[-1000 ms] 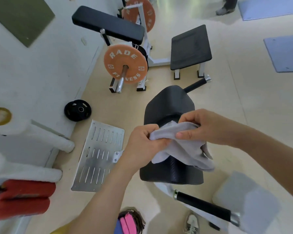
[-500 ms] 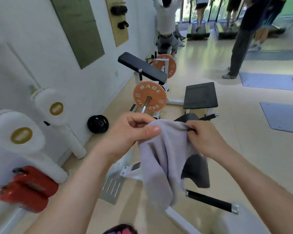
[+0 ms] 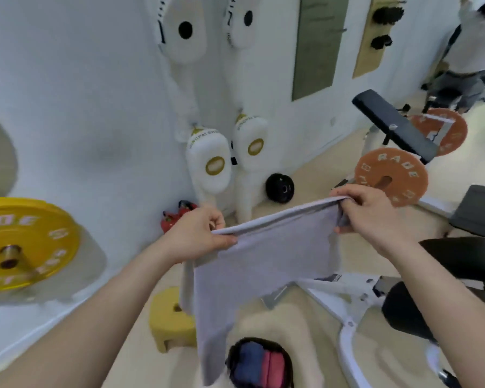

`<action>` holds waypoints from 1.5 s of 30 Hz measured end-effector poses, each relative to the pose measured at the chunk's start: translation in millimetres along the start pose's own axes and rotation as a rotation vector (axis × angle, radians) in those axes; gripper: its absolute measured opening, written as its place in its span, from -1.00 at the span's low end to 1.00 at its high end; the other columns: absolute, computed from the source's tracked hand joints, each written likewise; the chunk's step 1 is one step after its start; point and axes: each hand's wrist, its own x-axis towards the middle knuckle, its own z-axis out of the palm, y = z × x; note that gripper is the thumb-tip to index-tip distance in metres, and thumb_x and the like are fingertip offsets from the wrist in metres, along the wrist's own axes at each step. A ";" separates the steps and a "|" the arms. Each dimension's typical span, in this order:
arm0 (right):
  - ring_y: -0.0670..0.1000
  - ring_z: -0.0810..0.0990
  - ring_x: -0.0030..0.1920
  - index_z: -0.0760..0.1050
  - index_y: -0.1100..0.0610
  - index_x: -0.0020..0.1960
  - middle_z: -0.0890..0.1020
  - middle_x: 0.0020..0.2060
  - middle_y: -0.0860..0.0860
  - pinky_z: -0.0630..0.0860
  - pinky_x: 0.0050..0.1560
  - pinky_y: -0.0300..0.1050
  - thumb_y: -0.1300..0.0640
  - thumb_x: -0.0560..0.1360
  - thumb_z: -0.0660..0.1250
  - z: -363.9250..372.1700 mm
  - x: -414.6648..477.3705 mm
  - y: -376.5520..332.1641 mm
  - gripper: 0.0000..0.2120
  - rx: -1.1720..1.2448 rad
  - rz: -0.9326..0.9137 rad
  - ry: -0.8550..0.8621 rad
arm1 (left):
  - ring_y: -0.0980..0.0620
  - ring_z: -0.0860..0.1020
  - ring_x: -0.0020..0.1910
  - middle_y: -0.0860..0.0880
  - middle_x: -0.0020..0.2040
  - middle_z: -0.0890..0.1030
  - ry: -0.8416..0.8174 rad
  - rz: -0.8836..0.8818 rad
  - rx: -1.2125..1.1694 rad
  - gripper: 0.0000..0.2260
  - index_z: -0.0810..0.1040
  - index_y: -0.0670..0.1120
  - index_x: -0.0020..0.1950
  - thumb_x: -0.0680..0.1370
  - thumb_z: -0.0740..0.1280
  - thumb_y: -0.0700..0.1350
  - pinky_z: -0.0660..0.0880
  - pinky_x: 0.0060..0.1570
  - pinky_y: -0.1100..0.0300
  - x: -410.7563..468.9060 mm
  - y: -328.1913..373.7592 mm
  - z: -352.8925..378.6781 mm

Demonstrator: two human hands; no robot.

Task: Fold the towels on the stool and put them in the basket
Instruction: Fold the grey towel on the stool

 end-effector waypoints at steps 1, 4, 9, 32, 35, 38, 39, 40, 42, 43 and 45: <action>0.11 0.60 -0.21 0.61 0.17 -0.03 0.60 -0.17 0.08 0.62 -0.19 -0.01 0.35 0.54 0.16 13.7 8.8 1.5 -0.75 -0.151 -0.109 0.008 | 0.18 0.34 -0.50 0.09 -0.48 0.40 -0.015 -0.055 0.021 -0.67 0.37 -0.03 -0.39 0.35 0.52 -0.01 0.27 -0.44 0.26 -1.7 -17.3 -4.7; 0.20 0.63 -0.08 0.62 0.20 0.01 0.68 -0.11 0.15 0.50 -0.05 0.02 0.32 0.53 0.24 50.2 36.9 14.2 -0.80 -0.439 -0.321 0.015 | 0.18 0.33 -0.51 0.07 -0.49 0.37 -0.056 -0.175 0.058 -0.70 0.39 -0.06 -0.40 0.34 0.51 -0.06 0.24 -0.48 0.31 -5.9 -57.1 -17.4; 0.22 0.61 -0.10 0.61 0.13 -0.14 0.66 -0.20 0.15 0.44 -0.11 -0.04 0.24 0.55 0.26 108.2 66.6 29.0 -0.82 -0.474 -0.242 -0.101 | 0.13 0.35 -0.51 0.10 -0.57 0.40 0.114 -0.286 0.152 -0.77 0.40 -0.05 -0.45 0.31 0.44 -0.16 0.29 -0.48 0.26 -10.3 -130.1 -51.6; 0.03 0.48 -0.27 0.63 0.22 0.06 0.61 -0.17 0.14 0.43 -0.16 -0.08 0.21 0.54 0.25 429.0 117.9 70.5 -0.79 -0.194 0.152 0.146 | -0.20 0.49 -0.03 -0.20 -0.04 0.54 0.565 -0.351 0.308 -0.68 0.62 -0.08 -0.04 0.35 0.23 -0.38 0.29 -0.16 0.11 76.1 -530.6 -133.9; -0.09 0.45 -0.38 0.62 0.13 -0.02 0.57 -0.30 0.18 0.44 -0.25 -0.03 0.15 0.52 0.23 454.9 117.1 102.6 -0.80 -0.171 0.136 0.238 | -0.18 0.47 -0.06 -0.21 -0.07 0.55 0.684 -0.341 0.293 -0.69 0.61 -0.11 -0.03 0.35 0.22 -0.39 0.20 -0.20 0.20 83.6 -572.9 -115.0; -0.19 0.37 -0.60 0.55 0.09 -0.02 0.48 -0.52 -0.02 0.38 -0.46 -0.16 0.15 0.56 0.22 475.0 97.5 160.1 -0.87 -0.065 0.271 0.240 | -0.18 0.49 -0.08 -0.19 -0.09 0.55 0.618 -0.316 0.245 -0.68 0.62 -0.14 -0.04 0.36 0.21 -0.43 0.19 -0.21 0.25 77.3 -620.0 -59.6; -0.16 0.38 -0.64 0.53 0.12 -0.01 0.47 -0.60 -0.05 0.40 -0.53 -0.22 0.18 0.58 0.22 483.6 87.8 185.2 -0.89 -0.026 0.337 0.222 | -0.18 0.51 -0.07 -0.17 -0.08 0.55 0.557 -0.321 0.233 -0.68 0.62 -0.12 -0.04 0.38 0.22 -0.43 0.24 -0.19 0.21 72.1 -638.5 -34.9; -0.15 0.42 -0.66 0.52 0.11 0.02 0.49 -0.64 -0.05 0.43 -0.57 -0.27 0.21 0.59 0.22 490.8 77.7 207.6 -0.89 0.005 0.409 0.200 | -0.19 0.52 -0.06 -0.15 -0.07 0.55 0.493 -0.322 0.240 -0.67 0.62 -0.10 -0.04 0.39 0.22 -0.44 0.31 -0.16 0.16 66.4 -656.1 -13.4; -0.13 0.54 -0.61 0.53 0.13 -0.02 0.57 -0.59 -0.07 0.51 -0.55 -0.30 0.25 0.60 0.21 512.7 58.8 270.6 -0.87 0.064 0.527 0.164 | -0.21 0.53 -0.09 -0.13 -0.12 0.54 0.379 -0.329 0.257 -0.68 0.63 -0.10 -0.04 0.40 0.25 -0.44 0.37 -0.16 0.10 61.3 -700.1 40.7; -0.13 0.58 -0.56 0.53 0.14 -0.08 0.61 -0.55 -0.07 0.54 -0.51 -0.30 0.27 0.59 0.21 523.4 49.8 302.9 -0.85 0.077 0.576 0.147 | -0.22 0.53 -0.11 -0.12 -0.15 0.52 0.331 -0.341 0.267 -0.68 0.63 -0.09 -0.05 0.39 0.26 -0.45 0.37 -0.18 0.09 60.6 -721.6 64.9; -0.12 0.62 -0.50 0.54 0.20 -0.11 0.64 -0.51 -0.04 0.57 -0.46 -0.31 0.30 0.57 0.22 546.3 30.3 370.1 -0.85 0.071 0.667 0.112 | -0.21 0.53 -0.15 -0.09 -0.18 0.50 0.212 -0.364 0.300 -0.72 0.62 -0.05 -0.09 0.39 0.34 -0.40 0.40 -0.21 0.07 57.2 -759.5 111.5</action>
